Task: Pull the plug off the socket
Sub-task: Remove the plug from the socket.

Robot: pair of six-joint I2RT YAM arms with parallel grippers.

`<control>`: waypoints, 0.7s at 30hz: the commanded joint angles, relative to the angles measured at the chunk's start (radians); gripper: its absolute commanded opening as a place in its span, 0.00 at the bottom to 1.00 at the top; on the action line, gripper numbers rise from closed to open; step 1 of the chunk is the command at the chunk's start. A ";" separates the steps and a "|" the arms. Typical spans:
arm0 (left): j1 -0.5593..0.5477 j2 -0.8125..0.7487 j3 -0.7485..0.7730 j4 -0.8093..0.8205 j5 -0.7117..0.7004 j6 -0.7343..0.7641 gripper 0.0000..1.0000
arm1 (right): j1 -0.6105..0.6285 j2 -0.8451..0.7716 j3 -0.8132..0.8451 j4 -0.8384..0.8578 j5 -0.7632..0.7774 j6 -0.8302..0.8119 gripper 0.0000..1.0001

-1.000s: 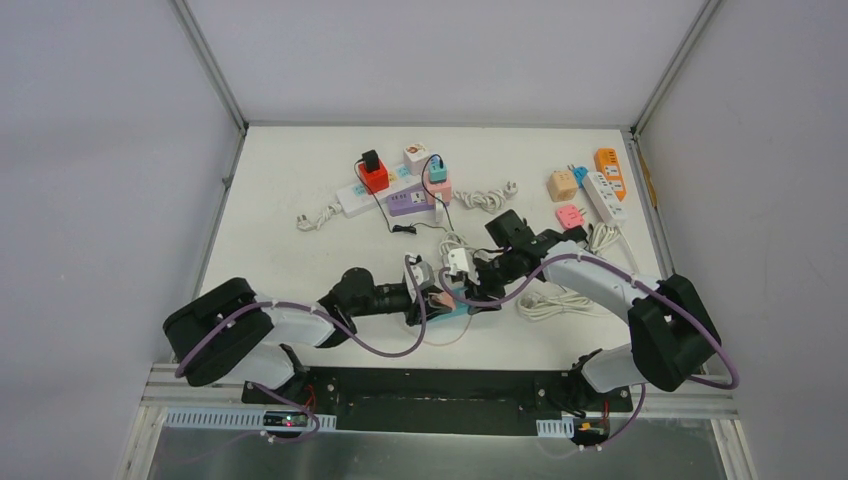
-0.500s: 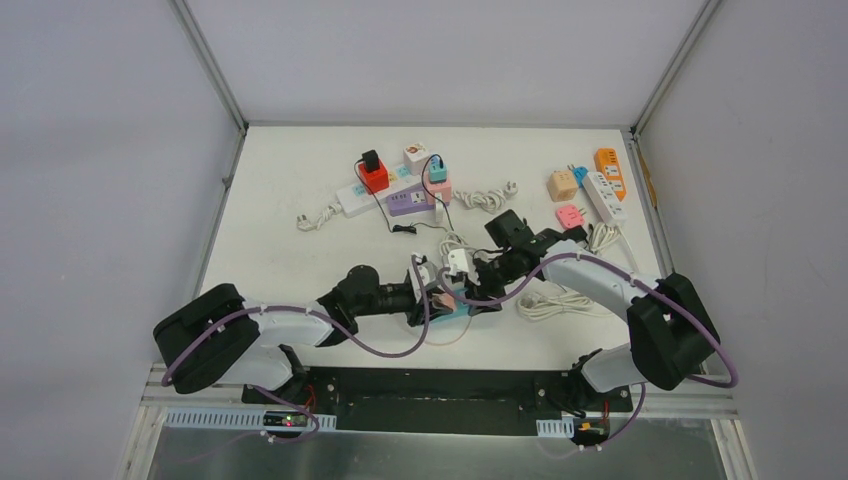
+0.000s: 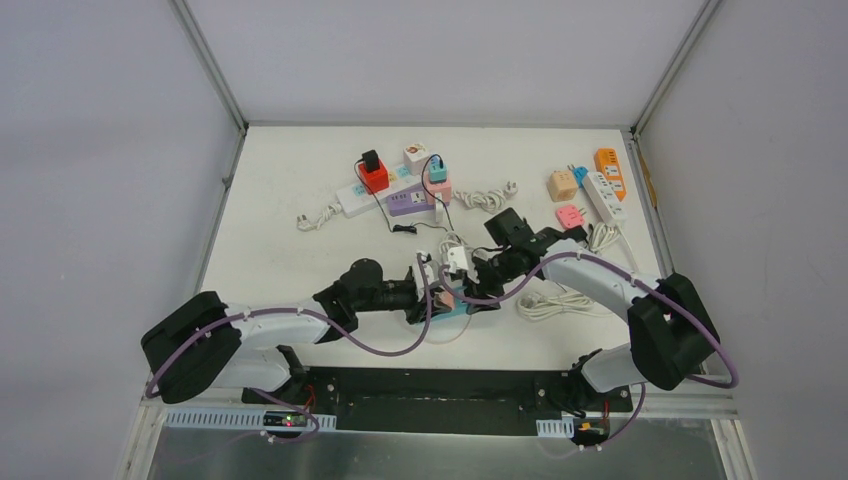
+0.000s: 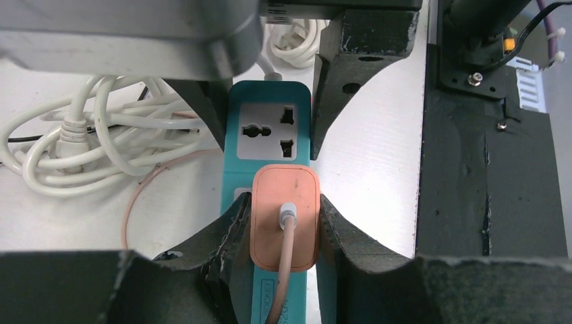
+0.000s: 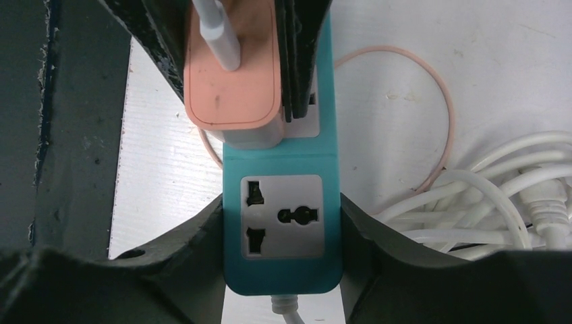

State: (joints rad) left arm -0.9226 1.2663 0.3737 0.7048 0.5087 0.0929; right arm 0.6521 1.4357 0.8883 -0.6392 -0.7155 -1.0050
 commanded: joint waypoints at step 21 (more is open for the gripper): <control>-0.036 -0.078 0.037 -0.138 -0.091 0.065 0.00 | 0.004 0.006 0.044 0.032 -0.059 0.017 0.00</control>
State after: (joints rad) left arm -0.9459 1.1915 0.4202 0.5194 0.4629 0.1467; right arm 0.6579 1.4395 0.9031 -0.6464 -0.7376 -1.0157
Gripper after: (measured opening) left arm 0.310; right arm 0.535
